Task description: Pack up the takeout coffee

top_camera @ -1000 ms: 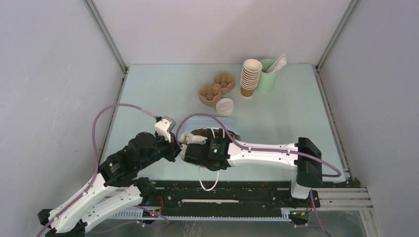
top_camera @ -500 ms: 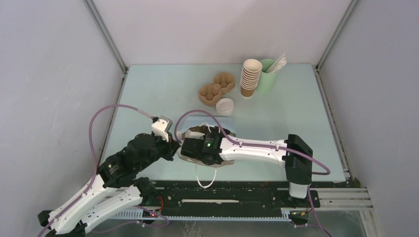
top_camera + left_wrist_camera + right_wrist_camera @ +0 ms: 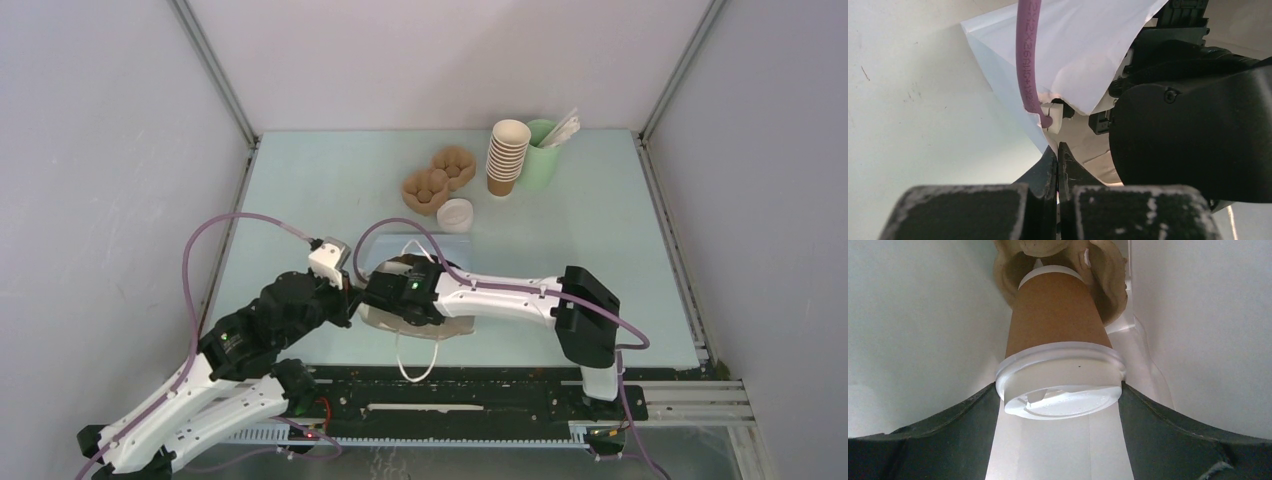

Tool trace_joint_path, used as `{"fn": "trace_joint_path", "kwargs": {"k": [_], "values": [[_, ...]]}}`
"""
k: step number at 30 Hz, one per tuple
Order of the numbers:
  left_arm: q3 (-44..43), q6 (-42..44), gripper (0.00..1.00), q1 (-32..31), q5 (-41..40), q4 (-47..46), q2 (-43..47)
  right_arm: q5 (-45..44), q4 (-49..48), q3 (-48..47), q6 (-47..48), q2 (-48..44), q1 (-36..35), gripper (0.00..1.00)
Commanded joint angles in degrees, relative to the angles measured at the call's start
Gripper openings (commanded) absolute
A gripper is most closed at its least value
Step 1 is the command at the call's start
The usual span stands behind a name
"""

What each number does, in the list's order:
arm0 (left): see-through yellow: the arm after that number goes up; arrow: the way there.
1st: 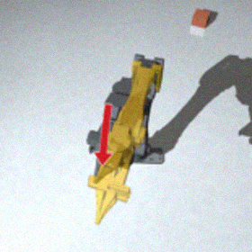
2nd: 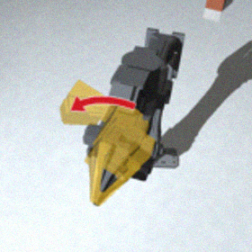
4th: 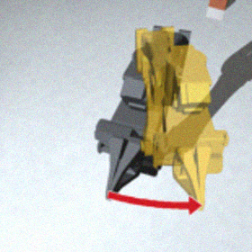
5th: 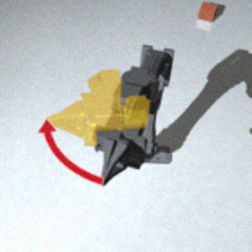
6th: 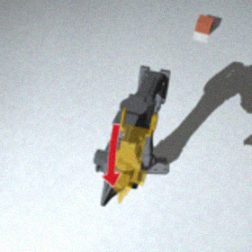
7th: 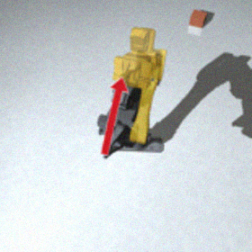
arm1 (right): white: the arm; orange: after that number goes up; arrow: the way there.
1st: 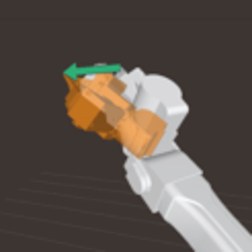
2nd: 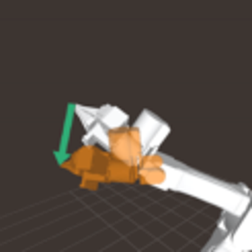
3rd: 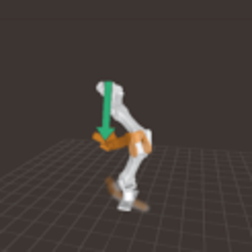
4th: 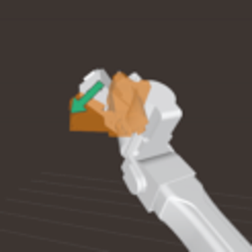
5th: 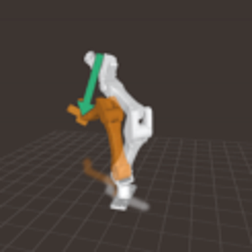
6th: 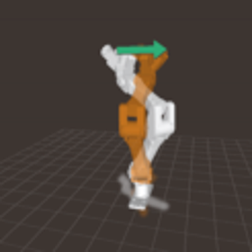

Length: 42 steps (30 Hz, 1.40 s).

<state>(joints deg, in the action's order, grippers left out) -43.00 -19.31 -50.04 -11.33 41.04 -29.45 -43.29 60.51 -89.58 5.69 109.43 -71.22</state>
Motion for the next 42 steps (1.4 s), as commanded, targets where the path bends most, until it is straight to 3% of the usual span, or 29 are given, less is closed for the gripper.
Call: {"fn": "trace_joint_path", "kwargs": {"k": [1, 12, 19, 27, 33, 39, 42], "values": [[0.05, -0.38, 0.00, -1.22, 5.18, -3.59, -0.08, -1.58, -4.92, -1.21, -0.35, 2.10, 1.08, 0.55], [-0.01, -0.42, 0.00, -1.33, 4.93, -3.59, -0.47, -5.44, -18.08, 4.29, 4.03, -2.91, 1.17, 0.54], [-0.15, -0.55, 0.00, -1.37, 4.73, -3.59, -0.81, -8.19, -19.06, 4.11, 4.29, -2.16, 1.52, 0.55], [-0.19, -0.73, 0.00, -1.30, 4.57, -3.60, -1.56, -0.47, -26.78, 7.41, 10.29, -3.95, 2.71, 0.60], [-0.23, -0.87, 0.00, -1.35, 4.52, -3.59, -1.84, 2.89, -27.34, 7.58, 12.67, -4.66, 3.25, 0.67], [-0.19, -0.90, 0.00, -1.40, 4.39, -3.59, -1.96, -4.47, -25.31, 4.32, 9.65, -1.30, 4.16, 0.56], [-0.22, -0.86, 0.00, -1.37, 4.37, -3.59, -2.11, -5.98, -26.92, 4.37, 9.48, 0.54, 4.11, 0.56]]}}
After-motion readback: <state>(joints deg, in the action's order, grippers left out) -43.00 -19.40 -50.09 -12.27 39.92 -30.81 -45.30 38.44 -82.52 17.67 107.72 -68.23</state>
